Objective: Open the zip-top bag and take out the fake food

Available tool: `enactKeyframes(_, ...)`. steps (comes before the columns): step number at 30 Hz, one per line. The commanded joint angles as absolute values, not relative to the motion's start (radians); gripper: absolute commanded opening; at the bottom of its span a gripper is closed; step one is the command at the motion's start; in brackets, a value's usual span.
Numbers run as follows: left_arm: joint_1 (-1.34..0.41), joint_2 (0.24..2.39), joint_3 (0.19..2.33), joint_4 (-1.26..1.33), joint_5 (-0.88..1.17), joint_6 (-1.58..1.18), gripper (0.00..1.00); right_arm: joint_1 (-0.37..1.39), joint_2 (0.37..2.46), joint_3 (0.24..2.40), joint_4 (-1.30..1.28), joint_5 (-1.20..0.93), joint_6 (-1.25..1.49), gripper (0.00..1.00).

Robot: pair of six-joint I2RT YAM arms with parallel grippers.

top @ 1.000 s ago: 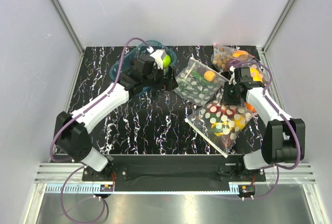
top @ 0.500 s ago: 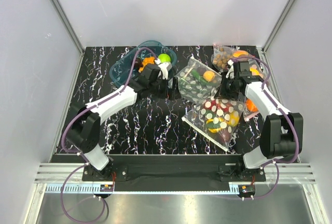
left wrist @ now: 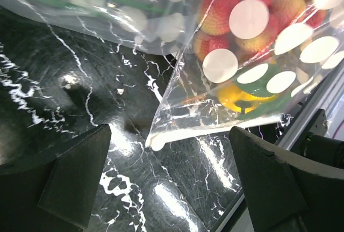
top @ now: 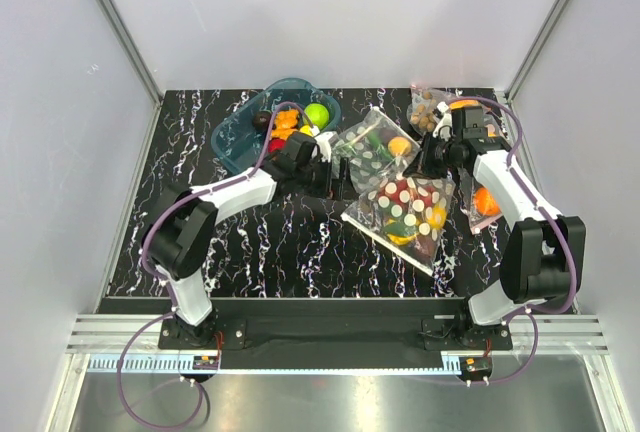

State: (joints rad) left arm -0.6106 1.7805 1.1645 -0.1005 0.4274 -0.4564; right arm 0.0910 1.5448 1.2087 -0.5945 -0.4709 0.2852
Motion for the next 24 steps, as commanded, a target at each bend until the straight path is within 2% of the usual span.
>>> enactKeyframes(1, -0.615, 1.804, 1.163, -0.005, 0.500, -0.476, 0.99, 0.100, 1.529, 1.272, -0.526, -0.567, 0.310, 0.00)
enactKeyframes(9, -0.615, 1.830, 1.146, -0.003, 0.523, -0.479, 0.97, 0.098, 1.519, 1.264, -0.459, -0.618, 0.376, 0.00)
enactKeyframes(10, -0.615, 1.836, 1.146, -0.003, 0.529, -0.479, 0.96, 0.100, 1.519, 1.266, -0.453, -0.627, 0.382, 0.00)
enactKeyframes(13, -0.617, 1.850, 1.147, -0.003, 0.541, -0.479, 0.83, 0.098, 1.509, 1.272, -0.427, -0.643, 0.405, 0.00)
enactKeyframes(14, -0.615, 1.851, 1.147, -0.003, 0.543, -0.477, 0.83, 0.098, 1.508, 1.272, -0.423, -0.644, 0.406, 0.00)
enactKeyframes(17, -0.615, 1.853, 1.144, -0.008, 0.545, -0.474, 0.70, 0.098, 1.506, 1.279, -0.422, -0.646, 0.407, 0.00)
enactKeyframes(18, -0.617, 1.852, 1.144, -0.008, 0.549, -0.474, 0.57, 0.100, 1.506, 1.279, -0.425, -0.644, 0.405, 0.00)
enactKeyframes(20, -0.615, 1.847, 1.149, -0.015, 0.574, -0.474, 0.40, 0.098, 1.503, 1.279, -0.423, -0.641, 0.400, 0.00)
enactKeyframes(21, -0.615, 1.845, 1.154, -0.018, 0.586, -0.474, 0.20, 0.098, 1.502, 1.279, -0.426, -0.637, 0.397, 0.00)
enactKeyframes(22, -0.617, 1.839, 1.155, -0.028, 0.604, -0.477, 0.06, 0.098, 1.502, 1.279, -0.428, -0.631, 0.390, 0.00)
enactKeyframes(23, -0.617, 1.833, 1.158, -0.035, 0.606, -0.483, 0.00, 0.098, 1.503, 1.285, -0.429, -0.623, 0.384, 0.00)
enactKeyframes(24, -0.615, 1.827, 1.164, -0.043, 0.614, -0.485, 0.00, 0.098, 1.502, 1.290, -0.440, -0.609, 0.376, 0.00)
